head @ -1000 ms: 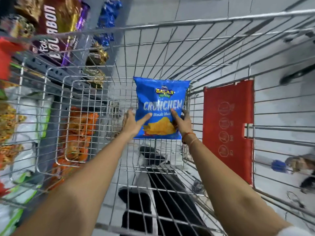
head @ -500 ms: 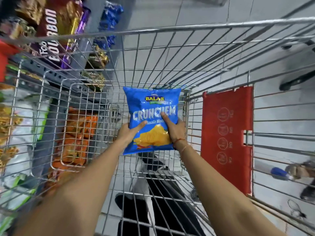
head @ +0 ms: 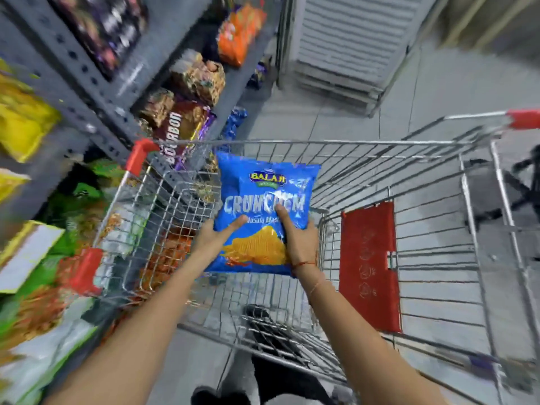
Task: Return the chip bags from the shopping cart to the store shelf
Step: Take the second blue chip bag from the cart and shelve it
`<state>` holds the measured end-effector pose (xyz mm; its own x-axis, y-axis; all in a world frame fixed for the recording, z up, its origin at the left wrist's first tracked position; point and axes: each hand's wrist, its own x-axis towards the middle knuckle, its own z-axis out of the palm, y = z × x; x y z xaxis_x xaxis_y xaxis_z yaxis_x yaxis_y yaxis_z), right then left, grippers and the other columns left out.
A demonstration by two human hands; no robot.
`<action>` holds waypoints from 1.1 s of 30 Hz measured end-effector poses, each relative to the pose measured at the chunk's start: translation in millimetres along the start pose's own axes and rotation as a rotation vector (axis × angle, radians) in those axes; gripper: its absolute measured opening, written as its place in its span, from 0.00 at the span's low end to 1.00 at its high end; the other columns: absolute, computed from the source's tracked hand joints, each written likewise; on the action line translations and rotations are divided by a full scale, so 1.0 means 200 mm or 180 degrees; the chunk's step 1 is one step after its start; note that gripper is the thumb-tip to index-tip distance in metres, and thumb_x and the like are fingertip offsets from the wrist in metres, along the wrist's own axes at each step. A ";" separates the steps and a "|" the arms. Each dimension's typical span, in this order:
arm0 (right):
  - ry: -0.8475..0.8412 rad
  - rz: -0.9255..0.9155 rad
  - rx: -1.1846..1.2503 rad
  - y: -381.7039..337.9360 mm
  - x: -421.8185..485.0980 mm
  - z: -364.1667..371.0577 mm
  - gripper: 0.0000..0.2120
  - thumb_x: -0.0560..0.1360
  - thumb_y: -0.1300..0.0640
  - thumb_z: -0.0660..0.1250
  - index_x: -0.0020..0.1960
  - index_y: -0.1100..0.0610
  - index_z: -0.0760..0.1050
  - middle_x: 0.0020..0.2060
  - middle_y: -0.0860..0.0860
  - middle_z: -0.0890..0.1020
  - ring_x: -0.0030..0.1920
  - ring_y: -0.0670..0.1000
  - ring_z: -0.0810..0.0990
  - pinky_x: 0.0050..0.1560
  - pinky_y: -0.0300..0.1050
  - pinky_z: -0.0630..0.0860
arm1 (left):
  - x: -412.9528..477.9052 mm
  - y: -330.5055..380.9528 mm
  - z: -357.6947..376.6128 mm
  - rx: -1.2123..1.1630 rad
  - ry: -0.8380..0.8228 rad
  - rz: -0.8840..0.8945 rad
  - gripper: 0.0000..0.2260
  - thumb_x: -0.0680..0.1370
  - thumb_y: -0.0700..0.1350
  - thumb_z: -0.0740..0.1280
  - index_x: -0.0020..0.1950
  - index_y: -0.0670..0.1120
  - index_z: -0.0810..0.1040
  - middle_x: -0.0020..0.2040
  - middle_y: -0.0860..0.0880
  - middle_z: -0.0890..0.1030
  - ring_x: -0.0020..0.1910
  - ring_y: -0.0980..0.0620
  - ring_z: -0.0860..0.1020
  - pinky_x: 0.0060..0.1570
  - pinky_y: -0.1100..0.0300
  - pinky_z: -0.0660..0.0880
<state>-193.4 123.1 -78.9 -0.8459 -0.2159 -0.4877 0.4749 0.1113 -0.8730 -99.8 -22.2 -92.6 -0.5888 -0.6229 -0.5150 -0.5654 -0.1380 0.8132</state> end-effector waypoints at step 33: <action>-0.2842 -0.2880 0.1108 -1.82 -2.03 1.30 0.14 0.63 0.41 0.77 0.44 0.47 0.81 0.44 0.45 0.87 0.46 0.46 0.86 0.49 0.47 0.81 | -2.01 1.34 -1.92 -0.0298 0.3348 0.3222 0.12 0.66 0.60 0.70 0.38 0.53 0.77 0.31 0.61 0.81 0.30 0.69 0.77 0.28 0.77 0.68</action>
<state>40.5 -82.0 439.6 -0.5090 -0.6587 0.5541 -0.0196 -0.6347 -0.7725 207.6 -105.1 436.2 0.0043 -0.7396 0.6730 -0.1123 0.6684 0.7353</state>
